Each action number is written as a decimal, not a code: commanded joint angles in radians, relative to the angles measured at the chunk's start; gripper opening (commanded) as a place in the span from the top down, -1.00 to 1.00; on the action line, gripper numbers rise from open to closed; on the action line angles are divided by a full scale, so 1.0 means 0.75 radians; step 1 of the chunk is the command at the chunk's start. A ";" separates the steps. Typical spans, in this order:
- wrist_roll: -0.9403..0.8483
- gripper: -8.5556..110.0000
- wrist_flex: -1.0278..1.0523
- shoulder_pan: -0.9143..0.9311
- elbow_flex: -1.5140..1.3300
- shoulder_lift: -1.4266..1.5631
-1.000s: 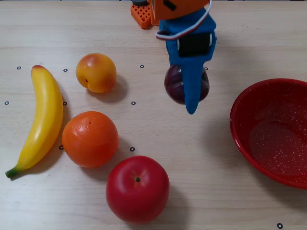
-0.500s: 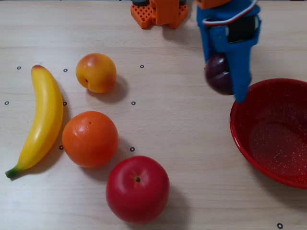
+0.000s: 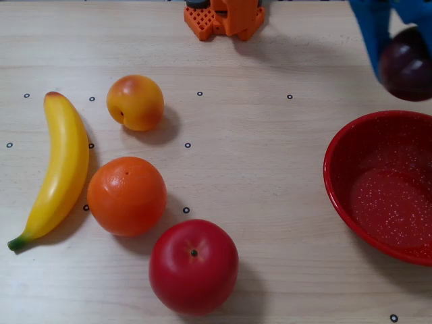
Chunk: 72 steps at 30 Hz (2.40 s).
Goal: Put plum in the red bowl.
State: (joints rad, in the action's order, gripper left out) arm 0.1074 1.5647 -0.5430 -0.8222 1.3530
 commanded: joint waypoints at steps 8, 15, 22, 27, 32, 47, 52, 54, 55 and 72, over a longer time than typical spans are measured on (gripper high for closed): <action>-0.057 0.86 -0.135 -0.041 0.274 -0.188; -0.115 0.86 -0.188 -0.061 0.372 -0.366; -0.162 0.86 -0.151 -0.084 0.487 -0.524; -0.223 0.86 -0.143 -0.100 0.524 -0.591; -0.292 0.67 -0.131 -0.094 0.520 -0.612; -0.342 0.22 -0.055 -0.053 0.520 -0.626; -0.344 0.25 -0.080 -0.035 0.515 -0.589; -0.340 0.27 -0.074 -0.029 0.509 -0.558; -0.333 0.29 -0.065 -0.025 0.507 -0.540; -0.292 0.62 -0.067 0.104 0.288 -0.135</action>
State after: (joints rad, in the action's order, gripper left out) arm -0.1227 1.5125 -0.4740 -0.6366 1.0692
